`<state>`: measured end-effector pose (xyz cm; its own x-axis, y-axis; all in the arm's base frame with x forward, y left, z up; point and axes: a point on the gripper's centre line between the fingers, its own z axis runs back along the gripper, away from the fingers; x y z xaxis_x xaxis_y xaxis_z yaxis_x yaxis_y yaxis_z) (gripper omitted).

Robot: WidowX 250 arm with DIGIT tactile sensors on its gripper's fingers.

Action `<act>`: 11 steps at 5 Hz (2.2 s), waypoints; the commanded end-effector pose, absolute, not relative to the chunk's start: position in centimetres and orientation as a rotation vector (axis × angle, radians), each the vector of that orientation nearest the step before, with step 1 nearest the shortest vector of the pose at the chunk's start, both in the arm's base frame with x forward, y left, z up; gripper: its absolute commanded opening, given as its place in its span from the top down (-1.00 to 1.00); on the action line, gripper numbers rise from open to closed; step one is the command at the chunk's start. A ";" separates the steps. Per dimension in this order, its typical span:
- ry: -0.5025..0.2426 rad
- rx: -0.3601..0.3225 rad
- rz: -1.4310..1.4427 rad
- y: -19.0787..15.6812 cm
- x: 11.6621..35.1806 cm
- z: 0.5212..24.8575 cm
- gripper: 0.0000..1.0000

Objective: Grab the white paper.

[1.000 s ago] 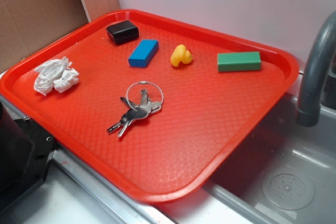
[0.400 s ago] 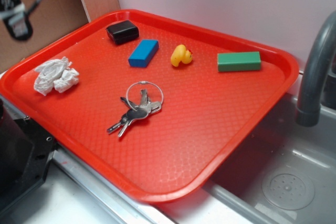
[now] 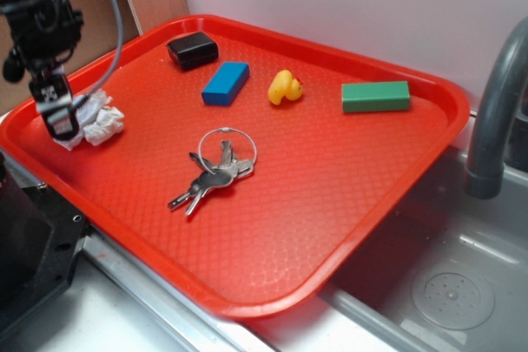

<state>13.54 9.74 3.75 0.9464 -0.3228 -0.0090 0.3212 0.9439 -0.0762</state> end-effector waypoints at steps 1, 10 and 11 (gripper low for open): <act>0.048 -0.006 -0.314 10.2 15.4 3.0 1.00; -0.077 0.035 -0.409 9.8 16.1 2.9 -1.00; -0.041 -0.015 -0.460 9.0 17.0 0.6 -1.00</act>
<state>16.91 9.40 1.25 0.9068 -0.4192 0.0448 0.4198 0.9076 -0.0052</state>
